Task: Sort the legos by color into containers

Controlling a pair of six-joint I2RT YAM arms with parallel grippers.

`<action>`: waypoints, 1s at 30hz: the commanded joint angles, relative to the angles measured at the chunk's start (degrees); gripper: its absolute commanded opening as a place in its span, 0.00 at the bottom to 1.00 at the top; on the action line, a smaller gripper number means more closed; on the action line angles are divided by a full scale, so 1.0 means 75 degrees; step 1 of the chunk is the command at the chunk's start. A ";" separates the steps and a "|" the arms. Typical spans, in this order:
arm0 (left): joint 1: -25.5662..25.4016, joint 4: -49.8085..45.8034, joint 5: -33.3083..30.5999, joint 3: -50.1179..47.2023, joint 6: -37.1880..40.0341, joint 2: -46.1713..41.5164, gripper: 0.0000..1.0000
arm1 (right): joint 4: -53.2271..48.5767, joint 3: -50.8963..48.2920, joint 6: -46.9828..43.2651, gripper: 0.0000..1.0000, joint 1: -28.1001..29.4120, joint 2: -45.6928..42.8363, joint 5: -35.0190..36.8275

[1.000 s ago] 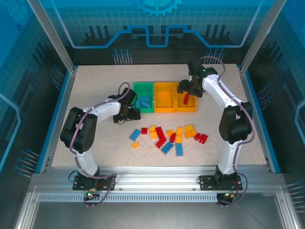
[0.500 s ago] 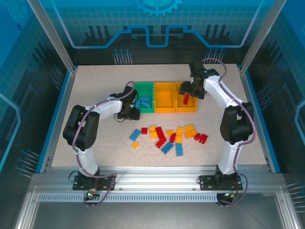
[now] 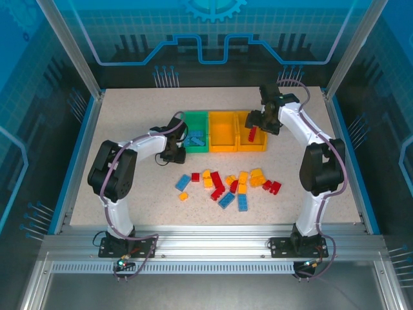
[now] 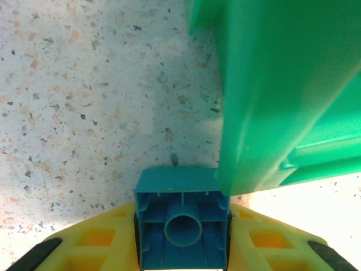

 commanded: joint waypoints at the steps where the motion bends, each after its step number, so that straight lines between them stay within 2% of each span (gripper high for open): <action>1: -0.0010 -0.0484 0.0096 -0.0049 -0.0196 -0.0513 0.29 | -0.0029 -0.0236 0.0022 0.80 -0.0111 -0.0357 -0.0033; 7: -0.0010 -0.1019 -0.0415 -0.0096 -0.0804 -0.1632 0.30 | 0.0078 -0.0827 -0.0024 0.80 -0.0039 -0.0817 -0.0113; 12: -0.0016 -0.1253 -0.0605 0.0978 -0.0736 -0.1898 0.30 | 0.0125 -0.1742 -0.0200 0.79 0.0218 -0.1380 0.0012; 19: -0.0121 -0.1099 0.0038 0.2830 -0.0571 -0.0767 0.32 | 0.0472 -0.3443 0.0060 0.76 0.0440 -0.2391 -0.0341; 25: -0.0162 -0.1186 0.0536 0.3848 -0.0708 0.0454 0.33 | 0.0454 -0.3996 -0.0525 0.76 0.1157 -0.2318 -0.0180; 30: -0.0160 -0.1277 0.0764 0.4039 -0.0916 0.0904 0.34 | 0.0613 -0.4288 -0.0853 0.71 0.1294 -0.1975 -0.0219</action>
